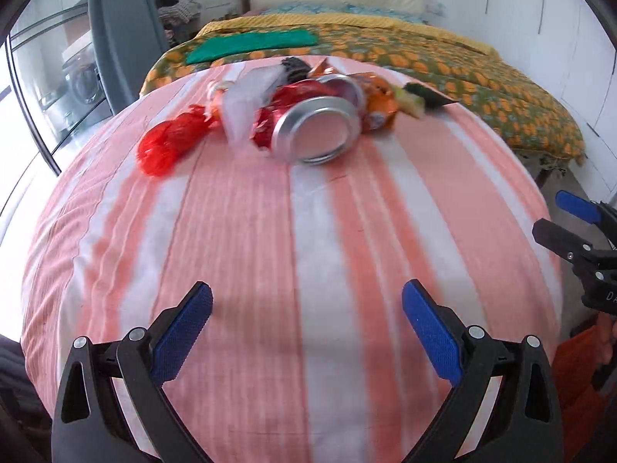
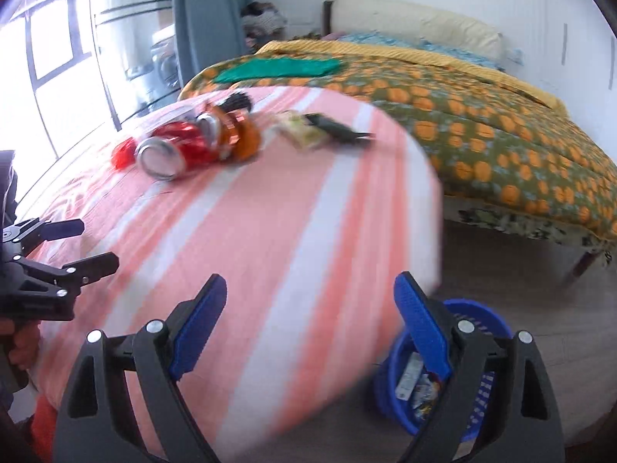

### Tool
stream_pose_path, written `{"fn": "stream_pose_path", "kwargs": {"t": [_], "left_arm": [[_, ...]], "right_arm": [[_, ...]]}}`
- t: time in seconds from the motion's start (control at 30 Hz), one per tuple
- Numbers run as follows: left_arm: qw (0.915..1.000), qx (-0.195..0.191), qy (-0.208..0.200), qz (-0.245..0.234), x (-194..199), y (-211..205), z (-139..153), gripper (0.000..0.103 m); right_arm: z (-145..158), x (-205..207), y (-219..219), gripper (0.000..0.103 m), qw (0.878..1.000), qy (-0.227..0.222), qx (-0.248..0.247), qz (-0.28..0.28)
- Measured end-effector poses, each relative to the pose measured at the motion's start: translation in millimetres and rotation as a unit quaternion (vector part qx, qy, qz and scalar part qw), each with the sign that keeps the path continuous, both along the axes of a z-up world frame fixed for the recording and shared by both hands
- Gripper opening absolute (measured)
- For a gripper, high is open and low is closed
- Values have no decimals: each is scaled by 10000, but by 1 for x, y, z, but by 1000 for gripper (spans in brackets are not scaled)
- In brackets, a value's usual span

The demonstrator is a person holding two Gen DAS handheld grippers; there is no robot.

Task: Collect trash
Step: 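Return both tools to the table above the remaining cans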

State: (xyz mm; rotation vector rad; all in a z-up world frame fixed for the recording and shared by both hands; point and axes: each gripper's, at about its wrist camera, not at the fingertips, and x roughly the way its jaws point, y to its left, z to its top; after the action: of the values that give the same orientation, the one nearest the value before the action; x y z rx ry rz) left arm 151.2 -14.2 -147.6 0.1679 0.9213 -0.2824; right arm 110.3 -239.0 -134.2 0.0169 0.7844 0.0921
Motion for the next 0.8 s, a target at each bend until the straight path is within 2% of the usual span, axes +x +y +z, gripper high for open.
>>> {"fn": "stream_pose_path", "kwargs": {"t": [0.17, 0.33, 0.5, 0.57, 0.7, 0.8], "left_arm": [[9999, -72, 20, 73, 3, 40, -1, 97], [9996, -251, 81, 128, 10, 60, -1, 97], [9994, -229, 28, -246, 11, 51, 2, 97], [9992, -105, -117, -355, 17, 47, 6, 97], [9987, 33, -380, -336, 47, 61, 18, 97], [9994, -3, -307, -163, 82, 83, 26, 97]], "right_arm": [[-1, 34, 57, 86, 9989, 285, -204, 309], [-17, 60, 89, 86, 9971, 513, -335, 463], [-22, 64, 88, 92, 9975, 566, -225, 354], [-22, 65, 85, 93, 9975, 595, -164, 353], [-22, 66, 85, 93, 9975, 594, -161, 349], [-22, 63, 86, 93, 9976, 581, -166, 336]]}}
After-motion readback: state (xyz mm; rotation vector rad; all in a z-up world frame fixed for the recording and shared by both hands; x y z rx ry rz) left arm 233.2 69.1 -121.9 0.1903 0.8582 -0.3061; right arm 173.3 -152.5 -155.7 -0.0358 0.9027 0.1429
